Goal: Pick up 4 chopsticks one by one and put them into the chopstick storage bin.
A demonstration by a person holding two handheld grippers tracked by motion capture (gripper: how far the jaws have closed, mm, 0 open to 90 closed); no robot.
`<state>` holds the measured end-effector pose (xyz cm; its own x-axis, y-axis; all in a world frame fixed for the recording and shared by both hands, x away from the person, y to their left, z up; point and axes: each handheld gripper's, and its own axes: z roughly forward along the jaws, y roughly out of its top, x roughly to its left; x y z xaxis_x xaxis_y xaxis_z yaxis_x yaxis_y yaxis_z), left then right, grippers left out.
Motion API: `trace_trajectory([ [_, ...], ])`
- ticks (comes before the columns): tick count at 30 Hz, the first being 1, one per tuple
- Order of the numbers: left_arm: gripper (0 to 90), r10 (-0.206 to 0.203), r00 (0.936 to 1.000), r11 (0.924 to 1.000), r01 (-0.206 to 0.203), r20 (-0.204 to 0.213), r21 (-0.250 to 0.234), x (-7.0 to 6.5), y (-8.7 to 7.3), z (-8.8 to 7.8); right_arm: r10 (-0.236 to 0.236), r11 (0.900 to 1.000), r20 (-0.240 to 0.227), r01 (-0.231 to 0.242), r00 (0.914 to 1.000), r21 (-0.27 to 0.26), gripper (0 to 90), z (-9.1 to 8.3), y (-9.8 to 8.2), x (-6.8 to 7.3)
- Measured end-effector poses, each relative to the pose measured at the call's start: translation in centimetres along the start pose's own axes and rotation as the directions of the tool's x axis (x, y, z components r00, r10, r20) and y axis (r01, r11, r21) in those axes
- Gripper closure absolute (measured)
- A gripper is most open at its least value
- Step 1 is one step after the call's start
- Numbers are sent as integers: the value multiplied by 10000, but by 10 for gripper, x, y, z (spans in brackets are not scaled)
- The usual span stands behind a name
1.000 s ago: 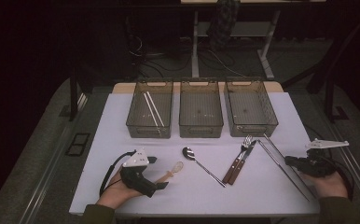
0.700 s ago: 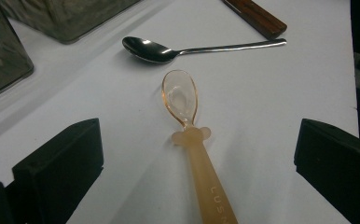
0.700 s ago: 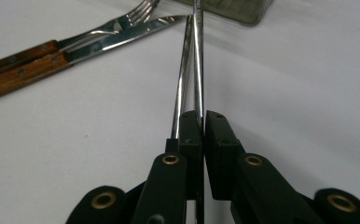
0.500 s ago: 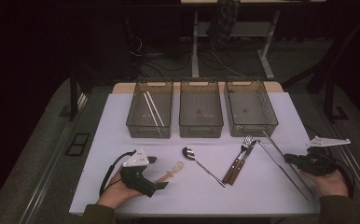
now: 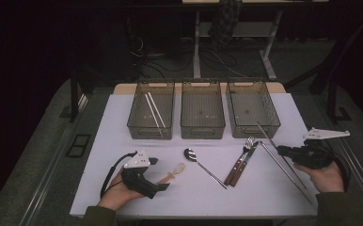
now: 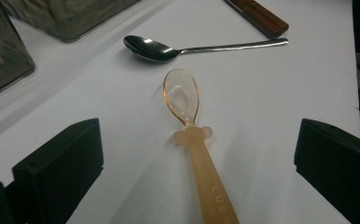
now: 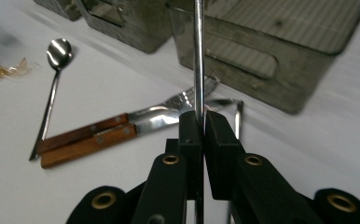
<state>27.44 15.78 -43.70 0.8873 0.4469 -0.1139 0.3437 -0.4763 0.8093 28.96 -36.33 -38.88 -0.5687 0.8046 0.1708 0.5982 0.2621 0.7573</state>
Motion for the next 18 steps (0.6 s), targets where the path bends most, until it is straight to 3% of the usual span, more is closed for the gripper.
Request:
trace_trajectory([
  [18, 0, -43, 10000, 9999, 43, 64, -142, 1, 0, -1, -765, 9971, -664, 767, 9949, 1, 858, 43, 65, 54],
])
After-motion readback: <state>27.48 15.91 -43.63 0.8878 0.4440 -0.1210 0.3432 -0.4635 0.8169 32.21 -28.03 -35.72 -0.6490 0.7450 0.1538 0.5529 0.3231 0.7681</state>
